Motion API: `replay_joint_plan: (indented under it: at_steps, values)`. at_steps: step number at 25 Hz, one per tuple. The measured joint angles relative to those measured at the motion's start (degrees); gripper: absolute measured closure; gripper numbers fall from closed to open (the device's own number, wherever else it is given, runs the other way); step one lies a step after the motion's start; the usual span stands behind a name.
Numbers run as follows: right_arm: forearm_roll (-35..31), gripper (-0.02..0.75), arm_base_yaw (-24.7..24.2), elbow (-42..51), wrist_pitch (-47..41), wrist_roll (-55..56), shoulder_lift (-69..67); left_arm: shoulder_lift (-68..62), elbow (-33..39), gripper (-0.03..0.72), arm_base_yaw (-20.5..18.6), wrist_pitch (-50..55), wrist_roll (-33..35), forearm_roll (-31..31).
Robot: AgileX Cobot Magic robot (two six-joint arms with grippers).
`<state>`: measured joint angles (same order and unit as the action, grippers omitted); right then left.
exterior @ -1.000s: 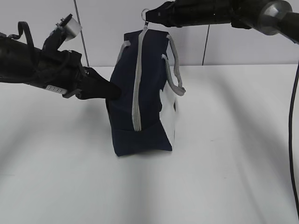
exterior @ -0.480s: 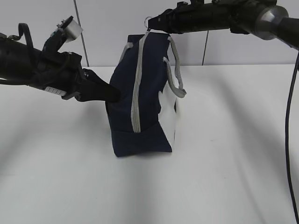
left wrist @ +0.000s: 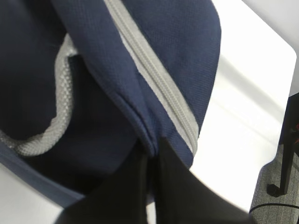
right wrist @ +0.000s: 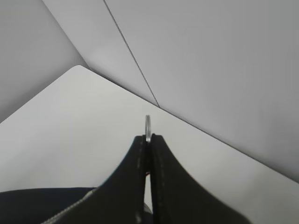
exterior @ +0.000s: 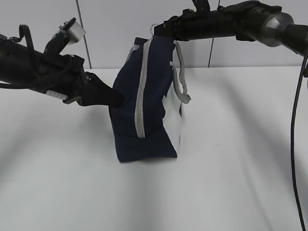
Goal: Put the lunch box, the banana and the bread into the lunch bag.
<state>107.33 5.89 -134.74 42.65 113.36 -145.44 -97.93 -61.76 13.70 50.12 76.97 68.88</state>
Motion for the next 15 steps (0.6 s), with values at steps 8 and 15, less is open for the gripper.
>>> replay_joint_plan:
  at_steps: [8,15]
  values:
    - [0.1,0.754,-0.2,0.1,0.5,0.1,0.5,0.1,-1.8,0.664,0.0,1.1,-2.2,-0.8]
    - [0.2,0.754,-0.3,0.1,1.4,0.1,1.5,3.3,-7.2,0.386,-1.4,2.9,-6.7,-1.2]
